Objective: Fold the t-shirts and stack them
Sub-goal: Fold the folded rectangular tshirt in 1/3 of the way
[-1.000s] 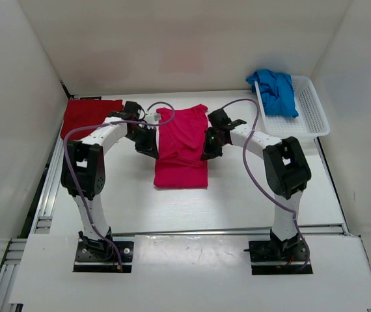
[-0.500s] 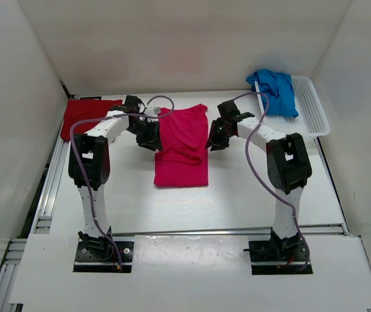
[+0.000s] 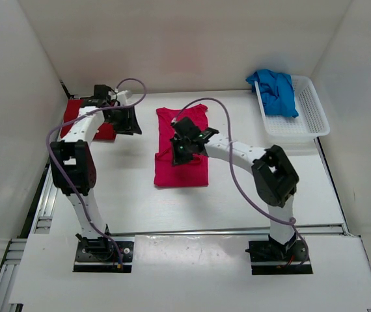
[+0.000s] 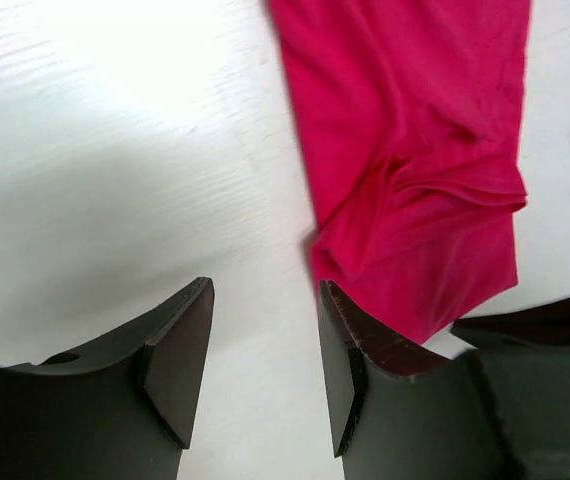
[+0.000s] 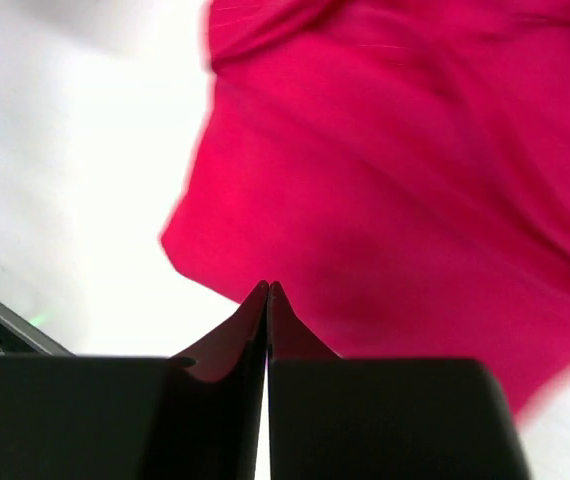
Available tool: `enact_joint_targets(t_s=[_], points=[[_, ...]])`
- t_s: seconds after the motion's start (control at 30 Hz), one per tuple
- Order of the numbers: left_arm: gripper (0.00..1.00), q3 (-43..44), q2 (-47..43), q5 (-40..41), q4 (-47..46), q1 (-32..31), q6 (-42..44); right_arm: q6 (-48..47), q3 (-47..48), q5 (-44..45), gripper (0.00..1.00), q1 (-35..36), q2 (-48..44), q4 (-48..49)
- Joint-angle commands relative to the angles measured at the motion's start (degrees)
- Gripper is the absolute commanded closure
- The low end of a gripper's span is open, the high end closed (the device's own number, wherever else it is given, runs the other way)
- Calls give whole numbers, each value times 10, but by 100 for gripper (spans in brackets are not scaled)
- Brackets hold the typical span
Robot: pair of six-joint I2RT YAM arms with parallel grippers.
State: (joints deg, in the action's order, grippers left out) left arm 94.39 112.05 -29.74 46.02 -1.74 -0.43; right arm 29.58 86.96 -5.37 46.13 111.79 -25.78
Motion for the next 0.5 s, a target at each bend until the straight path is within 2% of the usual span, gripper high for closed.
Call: enact_joint_targets(t_s=[0.0,0.13,0.47], points=[[43,-31,-53,7,-4,21,4,1,53,26,100,-5,52,8],[43,-62,-78,13,-4,33,4,8,110,65,100,-5,105,-19],[43,-74,-90,18,-4,45,4,14,134,86,100,-5,149,-48]])
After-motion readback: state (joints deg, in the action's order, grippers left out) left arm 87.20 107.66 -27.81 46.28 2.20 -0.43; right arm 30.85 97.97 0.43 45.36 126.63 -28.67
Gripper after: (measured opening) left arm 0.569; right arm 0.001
